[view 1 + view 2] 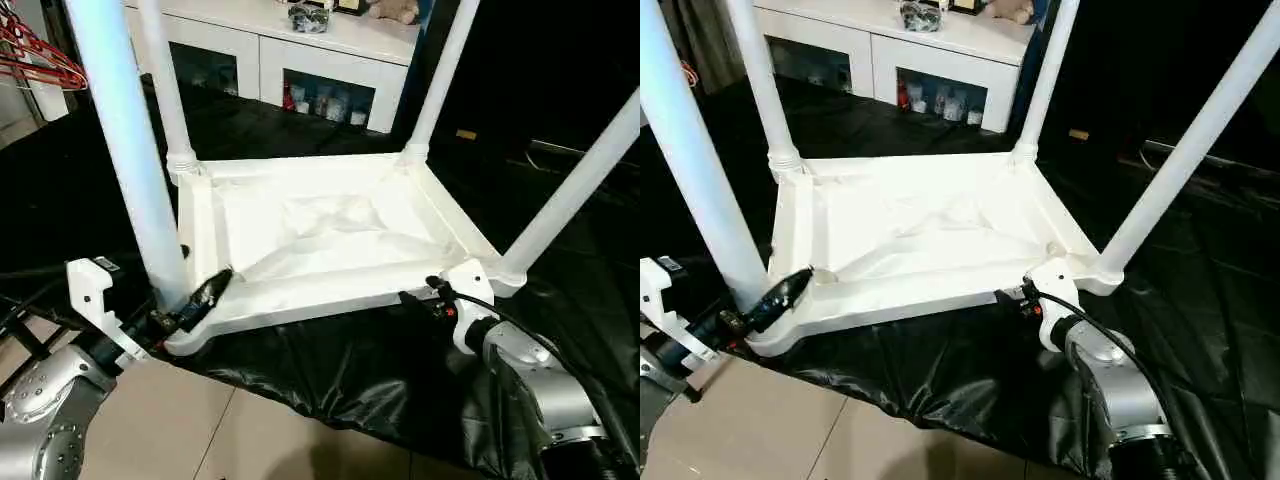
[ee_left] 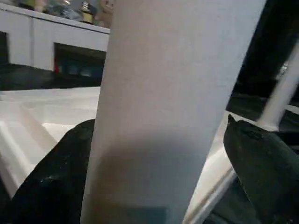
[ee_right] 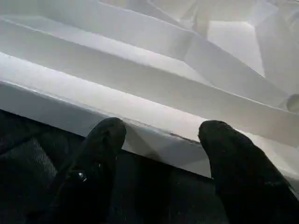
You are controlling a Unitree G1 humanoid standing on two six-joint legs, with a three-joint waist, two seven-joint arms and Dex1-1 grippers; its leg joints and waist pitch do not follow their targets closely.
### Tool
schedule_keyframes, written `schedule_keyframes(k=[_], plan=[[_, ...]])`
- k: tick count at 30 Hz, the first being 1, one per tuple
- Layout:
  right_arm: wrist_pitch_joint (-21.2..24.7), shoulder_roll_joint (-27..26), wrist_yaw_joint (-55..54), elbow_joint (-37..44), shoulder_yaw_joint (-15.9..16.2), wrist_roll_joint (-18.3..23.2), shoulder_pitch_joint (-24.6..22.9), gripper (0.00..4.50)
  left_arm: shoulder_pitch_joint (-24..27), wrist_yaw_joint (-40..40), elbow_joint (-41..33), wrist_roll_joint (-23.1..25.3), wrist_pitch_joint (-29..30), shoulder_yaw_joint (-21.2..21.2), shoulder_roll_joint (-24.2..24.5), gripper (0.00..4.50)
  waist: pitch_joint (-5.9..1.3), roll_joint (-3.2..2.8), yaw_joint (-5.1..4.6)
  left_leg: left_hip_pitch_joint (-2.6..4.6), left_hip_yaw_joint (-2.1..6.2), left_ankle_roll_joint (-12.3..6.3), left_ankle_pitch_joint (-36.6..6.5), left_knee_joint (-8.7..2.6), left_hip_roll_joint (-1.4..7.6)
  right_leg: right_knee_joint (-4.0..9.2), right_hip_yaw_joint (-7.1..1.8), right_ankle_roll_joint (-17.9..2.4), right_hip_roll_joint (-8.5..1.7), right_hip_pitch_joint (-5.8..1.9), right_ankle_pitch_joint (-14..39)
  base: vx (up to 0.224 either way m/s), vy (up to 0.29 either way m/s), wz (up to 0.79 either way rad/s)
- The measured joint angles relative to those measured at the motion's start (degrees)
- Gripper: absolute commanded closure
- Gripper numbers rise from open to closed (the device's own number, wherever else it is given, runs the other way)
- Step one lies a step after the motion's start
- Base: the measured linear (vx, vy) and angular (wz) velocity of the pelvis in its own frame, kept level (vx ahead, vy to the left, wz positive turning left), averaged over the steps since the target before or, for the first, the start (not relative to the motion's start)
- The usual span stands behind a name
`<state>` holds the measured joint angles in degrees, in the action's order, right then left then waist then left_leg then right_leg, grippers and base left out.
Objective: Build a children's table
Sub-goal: Rotate table base
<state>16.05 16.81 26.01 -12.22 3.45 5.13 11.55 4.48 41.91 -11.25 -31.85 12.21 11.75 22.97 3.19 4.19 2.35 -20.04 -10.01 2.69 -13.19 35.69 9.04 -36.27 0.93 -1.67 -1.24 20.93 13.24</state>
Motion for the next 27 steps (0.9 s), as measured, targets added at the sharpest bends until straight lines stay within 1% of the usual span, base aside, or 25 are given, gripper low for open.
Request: schedule_keyframes(k=[3,4,6,7,10,13,15,18,20,21,22,24,27], plan=[[-1.50,-0.85,-2.78,-0.54,-1.69,0.10,0.41,1.49,0.23,1.72,-2.29,-1.30,2.97,-2.55,0.98,0.02,0.10,-0.16,0.07,-0.02,-0.04,-0.09,0.06,0.00,0.00,0.02,0.00,0.00,-0.02,0.03,0.00,0.000,0.000,0.00],[-2.38,-1.29,-4.69,-0.93,-3.19,0.11,1.19,1.49,0.25,2.25,-3.10,-1.44,3.44,-3.76,1.06,0.02,0.17,-0.28,0.06,-0.02,-0.11,-0.10,0.06,0.00,-0.01,0.02,-0.01,0.01,-0.05,0.03,0.00,0.000,0.000,0.00],[-3.27,-1.59,-8.05,-1.35,-5.92,0.28,2.64,1.49,-0.12,2.32,-3.30,-0.46,2.48,-5.78,0.17,0.02,0.23,-0.43,0.06,-0.02,-0.18,-0.09,0.06,0.00,-0.01,0.02,-0.02,0.05,-0.08,0.04,-0.02,0.000,0.000,0.00],[-3.77,-1.50,-9.46,-1.35,-7.41,0.30,3.11,1.49,-0.35,2.22,-3.09,0.31,1.98,-6.16,-0.34,0.02,0.22,-0.41,0.03,0.00,-0.17,-0.09,0.06,-0.02,0.01,0.01,-0.02,0.08,-0.06,0.04,-0.02,0.000,0.000,0.00],[-3.86,-0.33,-12.12,-2.24,-9.36,-0.14,3.11,1.49,-2.18,0.91,-1.15,2.05,0.25,-5.68,-1.16,0.02,0.26,-0.49,0.06,-0.01,-0.17,-0.03,0.10,-0.05,0.05,0.00,0.01,0.18,-0.03,0.05,-0.06,0.000,0.000,0.00],[-2.88,0.12,-13.34,-3.44,-9.41,-1.14,2.65,1.49,-3.51,0.35,-0.79,2.24,0.24,-5.46,-1.16,0.02,0.28,-0.72,-0.12,-0.01,-0.17,-0.03,0.10,-0.04,0.04,0.00,0.00,0.22,-0.04,0.04,-0.09,0.000,0.000,0.00],[-1.59,0.14,-13.33,-4.69,-9.18,-1.42,2.60,1.49,-4.38,0.29,-0.80,2.23,0.26,-5.51,-1.16,0.02,0.29,-0.74,-0.14,-0.02,-0.17,-0.03,0.10,-0.04,0.04,0.00,0.00,0.21,-0.05,0.04,-0.10,0.000,0.000,0.00],[-0.09,0.26,-12.47,-6.57,-7.26,-2.40,2.62,1.49,-5.04,0.37,-0.81,2.05,0.30,-5.54,-1.19,0.02,0.23,-0.87,-0.23,-0.02,-0.17,-0.03,0.10,-0.04,0.05,0.00,0.00,0.22,-0.05,0.04,-0.10,0.000,0.000,0.00],[-0.06,0.11,-11.17,-7.83,-5.75,-2.72,2.77,1.49,-4.97,1.12,-0.86,0.69,0.60,-5.53,-1.50,0.02,0.24,-0.90,-0.23,-0.03,-0.17,-0.03,0.10,-0.04,0.05,0.00,0.00,0.22,-0.05,0.05,-0.10,0.000,0.000,0.00],[-0.06,-0.15,-10.60,-8.72,-5.07,-2.81,3.20,1.49,-4.78,1.65,-1.15,-0.07,1.10,-5.55,-1.45,0.02,0.24,-0.89,-0.28,-0.03,-0.17,-0.03,0.11,-0.04,0.05,0.00,0.00,0.21,-0.05,0.06,-0.10,0.000,0.000,0.00],[-0.22,-0.95,-9.90,-10.67,-4.29,-3.06,4.70,1.49,-4.10,2.59,-2.01,-1.04,2.01,-5.79,-0.98,0.02,0.23,-0.87,-0.39,-0.03,-0.17,-0.04,0.11,-0.04,0.05,0.00,0.00,0.21,-0.05,0.07,-0.10,0.000,0.000,0.00],[-0.51,-1.65,-9.13,-12.26,-3.33,-3.17,6.27,1.49,-3.87,3.53,-2.77,-1.71,2.89,-6.60,-0.83,0.02,0.23,-0.87,-0.40,-0.07,-0.19,-0.05,0.12,-0.04,0.05,0.00,0.00,0.21,-0.06,0.10,-0.10,0.000,0.000,0.00],[-1.53,-2.51,-8.63,-16.18,-2.99,-3.58,9.01,1.49,-3.41,4.05,-4.02,-2.57,4.33,-7.09,-0.60,0.02,0.23,-0.61,-0.40,-0.07,-0.20,-0.07,0.12,-0.04,0.05,0.01,0.00,0.21,-0.06,0.11,-0.10,0.000,0.000,0.00]])
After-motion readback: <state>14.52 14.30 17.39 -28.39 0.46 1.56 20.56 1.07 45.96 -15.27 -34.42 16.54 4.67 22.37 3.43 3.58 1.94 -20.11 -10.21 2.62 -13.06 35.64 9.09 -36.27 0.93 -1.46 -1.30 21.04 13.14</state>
